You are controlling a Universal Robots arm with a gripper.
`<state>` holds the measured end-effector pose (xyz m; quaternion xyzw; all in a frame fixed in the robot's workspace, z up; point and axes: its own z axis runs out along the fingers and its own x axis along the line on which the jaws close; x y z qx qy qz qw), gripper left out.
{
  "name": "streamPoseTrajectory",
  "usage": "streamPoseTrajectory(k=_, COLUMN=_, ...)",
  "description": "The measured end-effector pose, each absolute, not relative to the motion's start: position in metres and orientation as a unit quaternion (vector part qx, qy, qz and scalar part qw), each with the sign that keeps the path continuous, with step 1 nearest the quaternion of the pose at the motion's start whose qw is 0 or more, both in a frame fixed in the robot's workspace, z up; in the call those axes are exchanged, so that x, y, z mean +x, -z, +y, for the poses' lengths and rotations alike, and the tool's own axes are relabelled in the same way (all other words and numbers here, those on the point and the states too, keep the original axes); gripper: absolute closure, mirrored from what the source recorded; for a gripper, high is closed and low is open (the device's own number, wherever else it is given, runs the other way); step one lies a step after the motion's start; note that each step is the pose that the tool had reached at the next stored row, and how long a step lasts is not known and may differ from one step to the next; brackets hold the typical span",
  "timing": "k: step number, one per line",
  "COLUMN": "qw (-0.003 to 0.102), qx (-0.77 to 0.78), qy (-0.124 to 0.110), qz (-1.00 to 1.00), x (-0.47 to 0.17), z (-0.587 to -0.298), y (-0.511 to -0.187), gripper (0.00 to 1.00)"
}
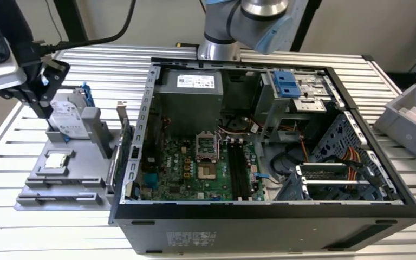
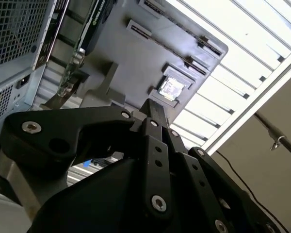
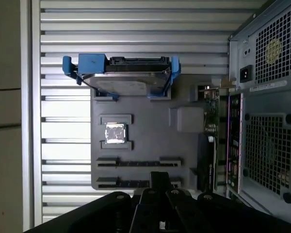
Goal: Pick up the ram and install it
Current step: 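Reach for the ram, then pick up the ram and move it above insertion slot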
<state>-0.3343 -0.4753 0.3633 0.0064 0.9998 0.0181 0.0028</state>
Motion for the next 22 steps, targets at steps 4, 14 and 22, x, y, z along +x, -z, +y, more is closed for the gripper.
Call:
streamPoseTrajectory(k=4, qw=0.003, qx=0.006, qy=-0.018, qz=1.0, x=-0.334, z=-0.48, y=-0.362, gripper=1.0)
streamPoseTrajectory(k=14, qw=0.003, qx=0.006, qy=-0.018, qz=1.0, x=-0.338, z=-0.49, y=-0.357, gripper=1.0)
streamPoseTrajectory(k=22, qw=0.003, qx=0.006, qy=-0.018, qz=1.0, x=-0.341, z=-0.495, y=-0.353, gripper=1.0)
